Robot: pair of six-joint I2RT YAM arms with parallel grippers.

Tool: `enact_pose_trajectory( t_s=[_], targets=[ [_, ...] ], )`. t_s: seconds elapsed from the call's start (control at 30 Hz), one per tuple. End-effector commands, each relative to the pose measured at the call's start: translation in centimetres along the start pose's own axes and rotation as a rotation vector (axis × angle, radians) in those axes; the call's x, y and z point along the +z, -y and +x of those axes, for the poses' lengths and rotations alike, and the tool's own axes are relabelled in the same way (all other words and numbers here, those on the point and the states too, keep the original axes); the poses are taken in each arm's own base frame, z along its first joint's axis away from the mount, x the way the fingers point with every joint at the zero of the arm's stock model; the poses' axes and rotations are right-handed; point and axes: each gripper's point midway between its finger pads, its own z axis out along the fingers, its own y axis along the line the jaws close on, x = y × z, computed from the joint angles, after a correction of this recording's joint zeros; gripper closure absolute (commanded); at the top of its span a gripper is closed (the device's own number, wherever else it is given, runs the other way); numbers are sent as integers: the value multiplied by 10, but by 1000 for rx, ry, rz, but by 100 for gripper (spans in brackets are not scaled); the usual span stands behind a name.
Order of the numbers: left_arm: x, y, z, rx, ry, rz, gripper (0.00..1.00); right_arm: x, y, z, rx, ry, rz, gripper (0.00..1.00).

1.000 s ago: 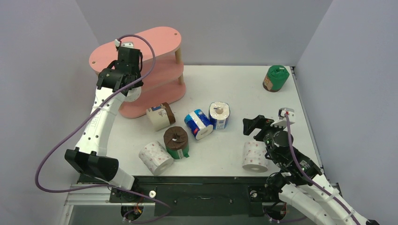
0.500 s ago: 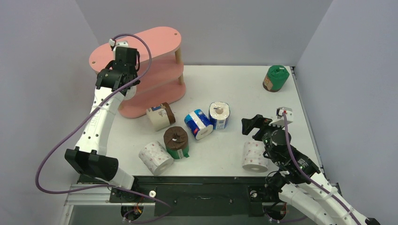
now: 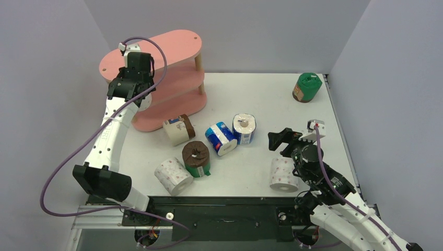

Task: Place and organize the paper towels onto the shelf
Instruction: Place the paper towel on the shelf.

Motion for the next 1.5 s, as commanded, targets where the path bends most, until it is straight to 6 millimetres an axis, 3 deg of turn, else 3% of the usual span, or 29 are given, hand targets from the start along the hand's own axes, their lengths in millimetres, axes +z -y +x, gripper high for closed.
enact_pose_trajectory(
  t_s=[0.0,0.33,0.77,0.9,0.97,1.07,1.1,1.13,1.27,1.3,1.47],
  targets=[
    [-1,1,-26,-67,87,10,55,4,-3,-3,13,15,-6,11],
    [-4,5,-27,-75,87,38,43,5,-4,-2,13,12,-9,11],
    [-31,-1,-42,-112,134,90,19,6,-6,-3,1,7,-12,11],
    [-42,-4,-47,-133,156,110,13,6,-6,-3,1,7,-12,11],
    [-51,-5,-51,-147,171,128,2,6,-6,-2,1,6,-14,11],
    [-69,-13,-55,-173,210,156,3,6,-5,-2,-1,7,-11,11],
    [-68,-13,-50,-173,209,164,3,6,-5,-2,-1,8,-9,11],
    [-80,-19,-52,-190,239,182,3,6,-4,-2,-1,9,-8,11],
    [-80,-23,-16,-196,240,222,4,6,-4,-1,-7,8,-10,11],
    [-86,-26,-16,-210,264,232,4,7,-4,-1,-10,7,-11,11],
    [-67,-26,25,-195,202,224,4,5,-5,0,-9,6,-18,11]
  ],
)
